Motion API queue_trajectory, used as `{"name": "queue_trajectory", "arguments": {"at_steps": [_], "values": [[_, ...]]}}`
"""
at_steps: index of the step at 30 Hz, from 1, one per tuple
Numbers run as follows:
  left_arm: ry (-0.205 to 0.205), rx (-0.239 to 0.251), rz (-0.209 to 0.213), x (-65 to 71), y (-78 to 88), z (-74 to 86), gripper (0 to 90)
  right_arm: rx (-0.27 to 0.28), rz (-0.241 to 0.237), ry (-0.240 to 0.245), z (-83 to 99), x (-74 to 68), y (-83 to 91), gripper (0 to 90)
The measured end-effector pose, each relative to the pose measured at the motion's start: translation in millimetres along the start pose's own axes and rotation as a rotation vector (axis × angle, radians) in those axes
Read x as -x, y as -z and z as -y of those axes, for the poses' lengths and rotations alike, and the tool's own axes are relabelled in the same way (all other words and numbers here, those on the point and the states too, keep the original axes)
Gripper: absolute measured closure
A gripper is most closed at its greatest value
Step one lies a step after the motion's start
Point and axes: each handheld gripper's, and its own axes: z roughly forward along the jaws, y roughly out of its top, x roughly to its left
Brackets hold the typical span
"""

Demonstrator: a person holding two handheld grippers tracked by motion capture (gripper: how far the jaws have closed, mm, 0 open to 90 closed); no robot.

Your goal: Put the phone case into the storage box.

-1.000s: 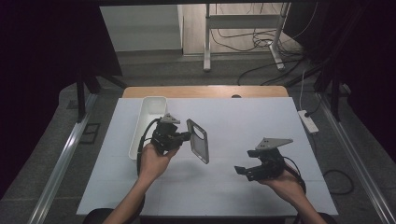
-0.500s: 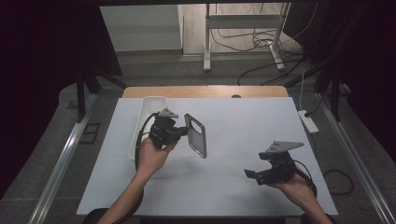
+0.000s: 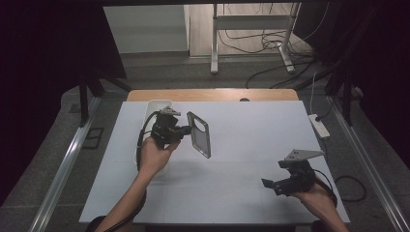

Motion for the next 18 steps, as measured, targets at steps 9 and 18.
{"name": "queue_trajectory", "arguments": {"at_steps": [9,18], "values": [[0.013,0.004,-0.033,-10.1,10.6,-10.5,88.9,0.010,0.036,-0.035,11.5,6.9,9.8,0.9],[0.039,0.010,-0.055,-23.6,20.3,-17.5,88.9,0.011,0.065,-0.058,20.4,12.1,17.3,0.4]]}}
